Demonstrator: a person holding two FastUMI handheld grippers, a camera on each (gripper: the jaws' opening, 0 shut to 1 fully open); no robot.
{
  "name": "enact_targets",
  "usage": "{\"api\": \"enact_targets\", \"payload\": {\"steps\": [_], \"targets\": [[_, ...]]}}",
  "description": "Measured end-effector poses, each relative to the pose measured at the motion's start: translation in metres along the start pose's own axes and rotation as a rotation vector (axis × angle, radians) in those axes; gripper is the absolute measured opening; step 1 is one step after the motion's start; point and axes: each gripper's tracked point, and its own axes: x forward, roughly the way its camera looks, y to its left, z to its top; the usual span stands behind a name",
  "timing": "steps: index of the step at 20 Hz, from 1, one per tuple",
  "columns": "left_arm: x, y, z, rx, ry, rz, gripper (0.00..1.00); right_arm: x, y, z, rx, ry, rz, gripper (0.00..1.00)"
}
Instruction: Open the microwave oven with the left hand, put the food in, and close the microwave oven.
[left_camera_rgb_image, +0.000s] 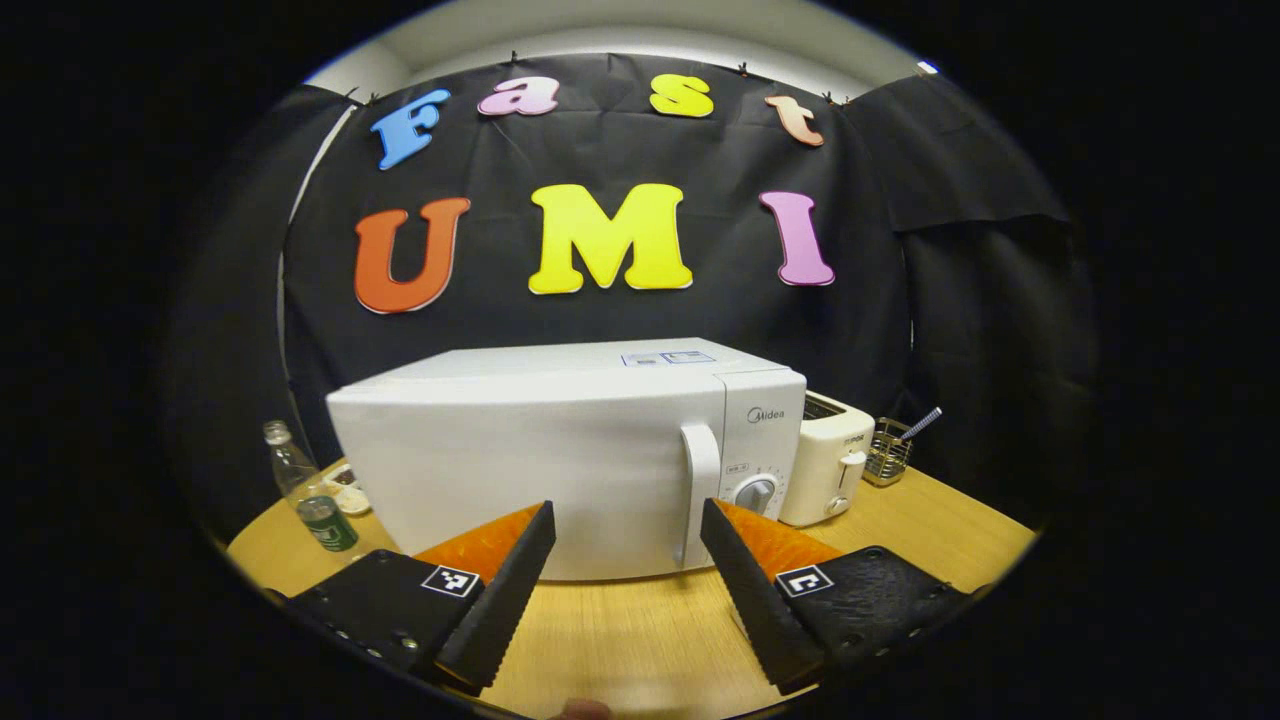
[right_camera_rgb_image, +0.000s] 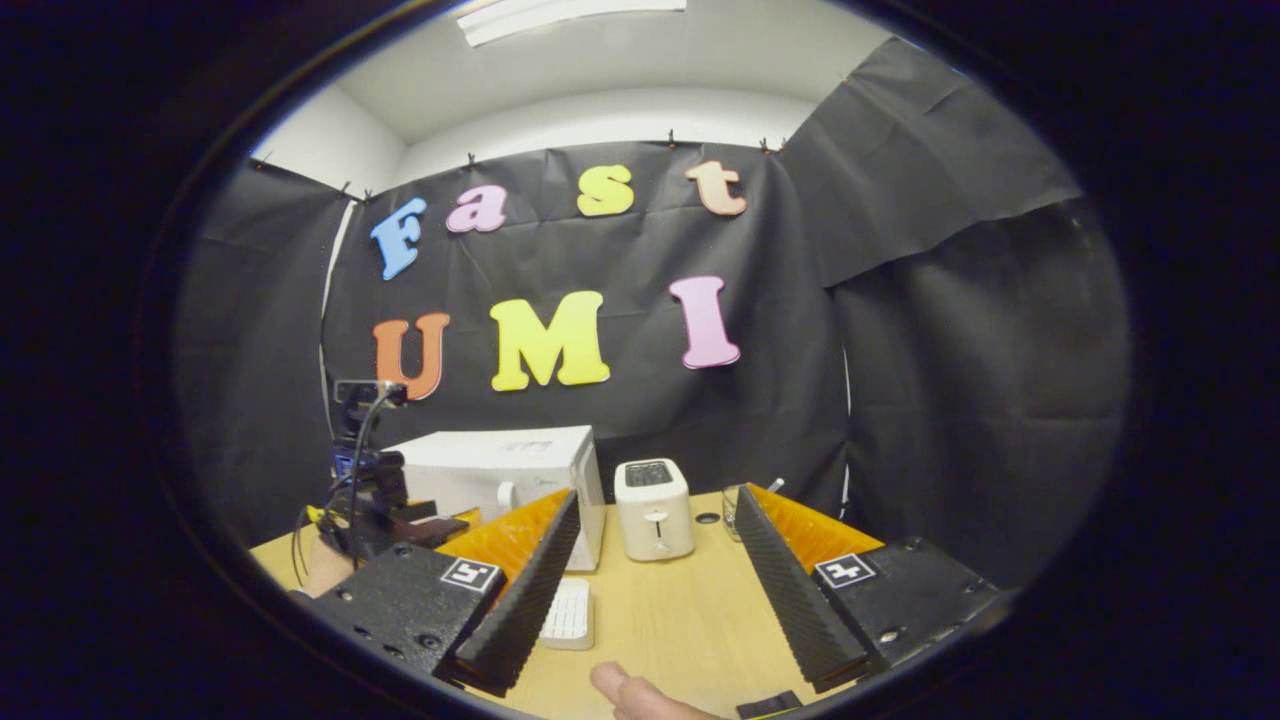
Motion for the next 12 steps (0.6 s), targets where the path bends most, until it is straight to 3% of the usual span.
{"api": "enact_targets", "payload": {"steps": [6,10,12], "targets": [[-0.112,0.032,0.056,0.005,-0.100,0.114,0.94,-0.033,0.025,0.015,-0.014,-0.026,0.025,0.99],[-0.167,0.039,0.078,-0.044,-0.134,0.082,0.94,-0.055,0.030,0.034,-0.053,-0.070,-0.010,0.99],[-0.190,0.063,0.082,-0.038,-0.132,0.158,0.95,-0.063,0.038,0.041,-0.063,-0.083,-0.010,0.99]]}}
